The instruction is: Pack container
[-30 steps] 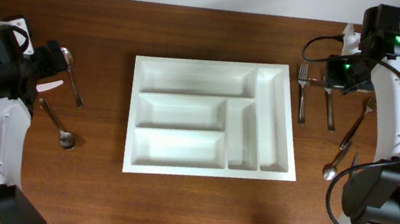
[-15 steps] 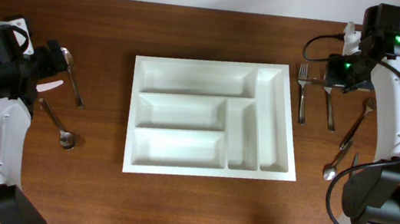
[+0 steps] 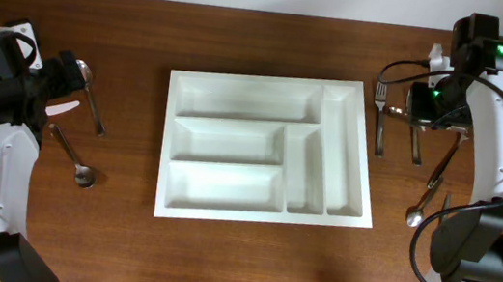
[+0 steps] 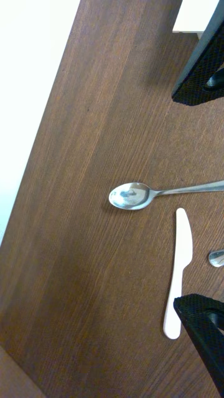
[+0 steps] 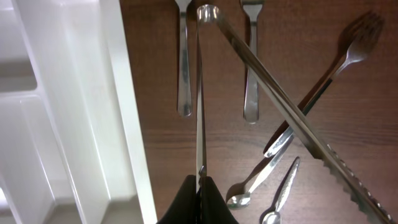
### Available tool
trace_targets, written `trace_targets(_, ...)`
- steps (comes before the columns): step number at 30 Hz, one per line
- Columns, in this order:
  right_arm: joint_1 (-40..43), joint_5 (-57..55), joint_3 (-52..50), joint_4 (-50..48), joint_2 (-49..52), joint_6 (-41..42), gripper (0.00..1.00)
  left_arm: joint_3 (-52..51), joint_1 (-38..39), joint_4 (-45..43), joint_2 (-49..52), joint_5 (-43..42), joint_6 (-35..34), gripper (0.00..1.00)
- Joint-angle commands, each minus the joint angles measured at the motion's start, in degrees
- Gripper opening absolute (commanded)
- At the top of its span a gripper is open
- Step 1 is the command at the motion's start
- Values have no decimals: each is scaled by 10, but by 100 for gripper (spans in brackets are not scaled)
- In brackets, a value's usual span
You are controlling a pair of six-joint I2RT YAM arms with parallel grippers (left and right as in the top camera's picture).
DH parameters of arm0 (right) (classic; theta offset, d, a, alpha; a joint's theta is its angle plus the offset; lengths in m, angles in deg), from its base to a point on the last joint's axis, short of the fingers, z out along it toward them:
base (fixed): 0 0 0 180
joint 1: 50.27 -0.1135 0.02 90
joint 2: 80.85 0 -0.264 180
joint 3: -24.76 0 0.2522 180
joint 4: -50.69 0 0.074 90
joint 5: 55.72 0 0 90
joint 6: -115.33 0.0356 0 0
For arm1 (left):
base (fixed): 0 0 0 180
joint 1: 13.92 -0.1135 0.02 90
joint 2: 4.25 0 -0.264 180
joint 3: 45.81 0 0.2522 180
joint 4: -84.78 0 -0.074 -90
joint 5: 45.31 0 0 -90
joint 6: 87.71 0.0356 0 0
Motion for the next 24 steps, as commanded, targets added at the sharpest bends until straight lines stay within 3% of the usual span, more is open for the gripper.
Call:
trace_targets(1,1,-7,-17,7,-13,9,4,11,-3,-1,3,6,0,99)
trace_targets(11,1,-7,-85,-3,-13,37,4,11,-3,-1,3,6,0,99)
trace_targets(24,1,-7,-220,-103,-13,69,4,11,-3,-1,3,6,1,99)
